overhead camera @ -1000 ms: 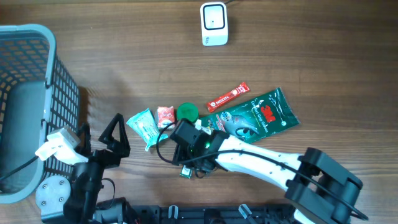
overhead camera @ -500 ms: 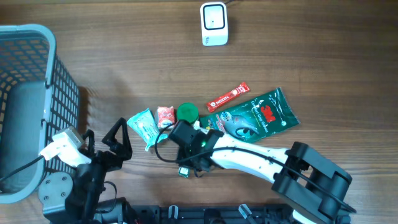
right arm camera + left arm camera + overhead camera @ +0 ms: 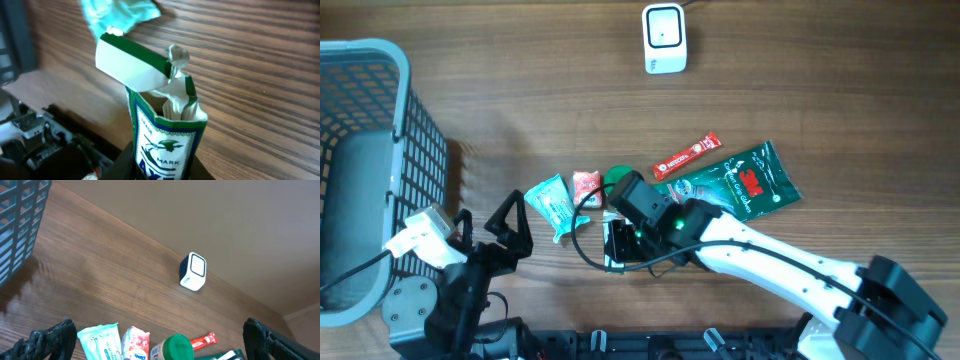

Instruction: Scan the item barcode

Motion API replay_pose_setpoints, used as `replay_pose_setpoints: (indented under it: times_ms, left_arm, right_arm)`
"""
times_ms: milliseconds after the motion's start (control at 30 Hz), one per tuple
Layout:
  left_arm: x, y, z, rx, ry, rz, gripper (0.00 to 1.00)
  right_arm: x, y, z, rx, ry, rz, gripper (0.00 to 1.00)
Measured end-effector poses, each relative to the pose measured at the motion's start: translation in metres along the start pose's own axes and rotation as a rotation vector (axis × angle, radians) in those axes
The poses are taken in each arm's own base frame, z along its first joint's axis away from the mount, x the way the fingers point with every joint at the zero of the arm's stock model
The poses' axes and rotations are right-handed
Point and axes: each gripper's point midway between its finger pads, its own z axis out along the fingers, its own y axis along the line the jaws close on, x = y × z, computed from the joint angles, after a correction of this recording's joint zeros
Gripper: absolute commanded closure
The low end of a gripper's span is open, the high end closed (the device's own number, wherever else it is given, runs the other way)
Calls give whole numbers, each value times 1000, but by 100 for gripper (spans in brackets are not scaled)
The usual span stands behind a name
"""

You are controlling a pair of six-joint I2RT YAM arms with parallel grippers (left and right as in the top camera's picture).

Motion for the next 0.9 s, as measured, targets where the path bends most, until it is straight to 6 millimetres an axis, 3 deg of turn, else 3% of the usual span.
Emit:
replay_pose_setpoints:
  times_ms: [233,433,567,667,700,767,900]
  left_arm:
    - [1,1,0,-2,4,-1,0]
    - [13,7,0,-29,52,-16,0]
    - [35,18,-3,-75,141,-44,0]
    - [53,27,-7,-115,213,-66,0]
    - [58,29,-8,-126,232,-73,0]
    - [69,34,-12,-151,276,-87,0]
    - [83,40,-17,-179,332,-104,0]
  right_arm:
    - [-7,1,-13,-17,-31,-127,96]
    - [-18,11,-51,-150,-54,-331,95]
    - [14,-46,-49,81,81,-307,85]
    - [14,-87,-55,288,66,-238,75]
    - [12,-90,-56,311,50,-215,75]
    - [2,-97,-58,358,-12,-148,59]
    - [-10,-101,-60,393,-98,-18,48]
